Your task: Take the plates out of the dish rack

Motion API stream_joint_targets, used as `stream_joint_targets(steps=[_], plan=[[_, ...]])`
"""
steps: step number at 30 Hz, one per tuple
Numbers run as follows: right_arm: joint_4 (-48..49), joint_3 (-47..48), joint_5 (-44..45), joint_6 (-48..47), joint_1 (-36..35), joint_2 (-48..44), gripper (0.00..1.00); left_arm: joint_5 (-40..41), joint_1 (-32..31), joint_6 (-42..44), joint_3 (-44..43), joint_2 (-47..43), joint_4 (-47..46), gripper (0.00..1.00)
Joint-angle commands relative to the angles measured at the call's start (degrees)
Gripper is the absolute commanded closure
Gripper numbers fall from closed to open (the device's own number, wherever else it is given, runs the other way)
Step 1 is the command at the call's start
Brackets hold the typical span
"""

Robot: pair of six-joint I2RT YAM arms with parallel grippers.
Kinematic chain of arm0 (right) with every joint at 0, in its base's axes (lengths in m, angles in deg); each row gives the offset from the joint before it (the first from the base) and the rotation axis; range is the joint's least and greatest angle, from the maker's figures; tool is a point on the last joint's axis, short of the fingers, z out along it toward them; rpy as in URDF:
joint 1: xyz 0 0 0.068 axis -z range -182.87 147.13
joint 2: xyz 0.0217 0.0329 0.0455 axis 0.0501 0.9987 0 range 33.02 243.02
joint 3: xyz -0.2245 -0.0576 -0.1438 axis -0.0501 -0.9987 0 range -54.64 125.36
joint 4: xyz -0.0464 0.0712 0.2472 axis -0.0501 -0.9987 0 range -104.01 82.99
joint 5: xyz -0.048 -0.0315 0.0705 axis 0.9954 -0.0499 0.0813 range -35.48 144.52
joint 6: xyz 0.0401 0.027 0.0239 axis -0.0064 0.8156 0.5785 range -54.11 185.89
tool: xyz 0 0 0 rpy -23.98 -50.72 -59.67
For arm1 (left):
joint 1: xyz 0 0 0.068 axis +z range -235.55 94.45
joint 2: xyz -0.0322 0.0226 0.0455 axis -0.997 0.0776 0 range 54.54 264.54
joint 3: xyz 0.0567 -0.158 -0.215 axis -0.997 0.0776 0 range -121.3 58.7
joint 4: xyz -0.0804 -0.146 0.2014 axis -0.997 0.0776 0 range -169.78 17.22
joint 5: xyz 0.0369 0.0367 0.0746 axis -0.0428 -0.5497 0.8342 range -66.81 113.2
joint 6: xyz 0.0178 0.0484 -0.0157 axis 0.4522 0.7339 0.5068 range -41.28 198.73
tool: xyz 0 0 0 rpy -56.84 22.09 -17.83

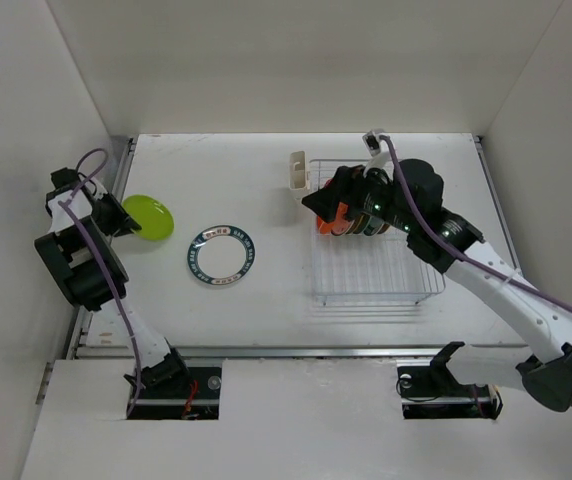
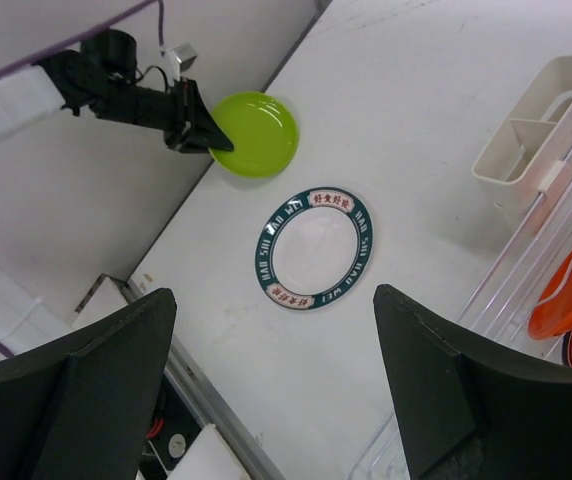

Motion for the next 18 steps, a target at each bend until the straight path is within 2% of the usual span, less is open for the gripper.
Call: stream_joint_targets(steps=[1, 2, 4, 5, 6, 7, 10, 13, 16, 18], plan=[[0.50, -1.17, 0.66, -0.39, 0.09, -3.98, 0.14, -6.95, 1.99, -2.17, -1.08, 0.86, 0.26, 0.95], [0.50, -1.17, 0.66, -0.39, 0.09, -3.99, 0.14, -8.35, 1.99, -1.56, -1.07, 1.64, 0.26, 0.92], [-0.11, -1.17, 1.36, -0.39, 0.09, -5.48, 0.14, -8.36, 1.99, -1.55, 0.33, 2.17, 0.88, 0.71], [-0.11, -1.70, 1.97, -0.92, 0.09, -5.49, 0.14, -8.36, 1.99, -1.55, 1.46, 2.18, 0.88, 0.53], [-0.11, -1.70, 1.98, -0.92, 0.09, -5.49, 0.14, -7.32, 2.51, -2.07, 1.48, 2.18, 0.27, 0.53], [-0.64, -1.70, 1.98, -0.92, 0.09, -6.10, 0.13, -6.61, 2.52, -2.08, 2.17, 2.18, 0.26, 0.46], [-0.64, -1.70, 1.98, -0.92, 0.09, -6.10, 0.13, -3.19, 2.52, -3.39, 2.18, 3.75, 1.13, 0.41], [-1.78, -1.70, 2.58, -0.92, 0.09, -7.33, 0.13, 1.98, 2.52, -3.92, 0.87, 5.33, 4.20, 0.41], [-2.40, -1.18, 4.16, -0.92, 0.09, -8.73, 0.11, 3.94, 2.52, -2.61, 0.86, 4.38, 4.83, 0.39], [-6.24, 0.39, 7.59, -0.92, 0.09, -8.74, 0.09, 3.33, 2.52, -2.61, 2.44, 2.80, 4.83, 0.38]])
